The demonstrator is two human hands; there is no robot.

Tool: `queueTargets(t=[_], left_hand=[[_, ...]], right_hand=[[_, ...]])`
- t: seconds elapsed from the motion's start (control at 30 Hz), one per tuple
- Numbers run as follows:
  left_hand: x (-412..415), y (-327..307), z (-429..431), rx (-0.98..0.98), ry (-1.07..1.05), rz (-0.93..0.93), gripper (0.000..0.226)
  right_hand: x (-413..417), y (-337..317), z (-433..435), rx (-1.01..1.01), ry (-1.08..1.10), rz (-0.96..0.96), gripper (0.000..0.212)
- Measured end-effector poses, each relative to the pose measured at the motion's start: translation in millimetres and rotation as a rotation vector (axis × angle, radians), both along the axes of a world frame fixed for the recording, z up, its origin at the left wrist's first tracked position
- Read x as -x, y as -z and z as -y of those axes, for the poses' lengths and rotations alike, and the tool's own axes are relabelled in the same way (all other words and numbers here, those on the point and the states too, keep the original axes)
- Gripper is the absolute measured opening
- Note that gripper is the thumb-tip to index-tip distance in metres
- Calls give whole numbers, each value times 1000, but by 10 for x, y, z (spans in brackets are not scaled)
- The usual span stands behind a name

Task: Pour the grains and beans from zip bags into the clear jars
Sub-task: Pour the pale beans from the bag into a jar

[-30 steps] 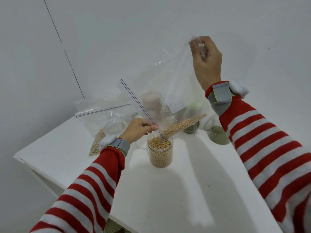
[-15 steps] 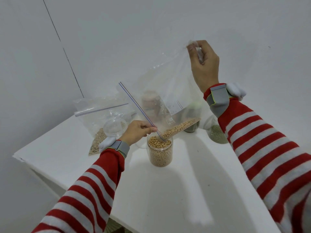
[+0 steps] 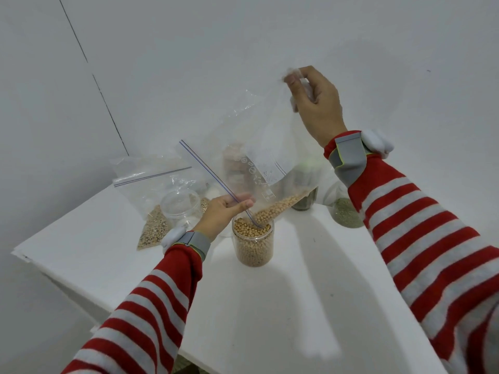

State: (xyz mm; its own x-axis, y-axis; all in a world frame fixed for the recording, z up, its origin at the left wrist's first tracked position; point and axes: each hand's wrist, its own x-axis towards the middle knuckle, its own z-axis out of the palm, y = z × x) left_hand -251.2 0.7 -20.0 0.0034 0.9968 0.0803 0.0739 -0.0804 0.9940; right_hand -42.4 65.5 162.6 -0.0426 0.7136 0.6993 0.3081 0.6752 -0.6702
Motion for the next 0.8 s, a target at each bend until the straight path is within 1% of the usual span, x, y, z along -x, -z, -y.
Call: queueTargets(t=[0.07, 0.2, 0.27, 0.3, 0.33, 0.4, 0.43, 0.47, 0.5, 0.53, 0.57, 0.6, 0.63, 0.67, 0.73, 0.8], left_hand=[[-34, -24, -11, 8, -7, 63, 28], [-45, -23, -18, 10, -1, 83, 16], [-36, -12, -14, 10, 4, 99, 16], [-40, -9, -5, 10, 3, 110, 17], [-44, -8, 1, 8, -2, 116, 17], [-55, 0, 8, -1, -6, 113, 15], [-58, 7, 11, -7, -5, 112, 15], [-59, 6, 17, -14, -3, 113, 17], [-54, 5, 23, -16, -1, 114, 20], [-53, 3, 27, -10, 1, 111, 21], [-54, -2, 29, -3, 4, 104, 20], [-50, -4, 28, 2, 6, 97, 17], [-52, -5, 30, 5, 10, 94, 15], [-50, -7, 33, 6, 11, 97, 14], [-29, -15, 49, 0, 10, 84, 14], [-7, -30, 62, -13, 7, 48, 17]], right_hand=[[-37, 8, -12, 3, -15, 16, 30], [-148, -35, -26, 12, -61, 21, 25], [-261, 30, -37, 89, -78, -5, 35], [-320, 110, -9, 116, -67, -64, 43], [-358, 254, -4, 130, -11, -168, 49], [-371, 647, 45, 165, 196, -486, 59], [-368, 884, 67, 264, 278, -650, 63], [-365, 1089, 104, 418, 293, -791, 67], [-372, 1293, 127, 622, 207, -894, 67], [-378, 1473, 146, 819, 12, -978, 61], [-386, 1614, 161, 963, -196, -1019, 49], [-385, 1697, 179, 1047, -335, -1042, 34], [-383, 1751, 189, 1076, -408, -1051, 22], [-378, 1783, 163, 1062, -422, -1046, 16], [-344, 1760, 138, 1006, -444, -1055, 11], [-339, 1670, 123, 951, -489, -1044, 12]])
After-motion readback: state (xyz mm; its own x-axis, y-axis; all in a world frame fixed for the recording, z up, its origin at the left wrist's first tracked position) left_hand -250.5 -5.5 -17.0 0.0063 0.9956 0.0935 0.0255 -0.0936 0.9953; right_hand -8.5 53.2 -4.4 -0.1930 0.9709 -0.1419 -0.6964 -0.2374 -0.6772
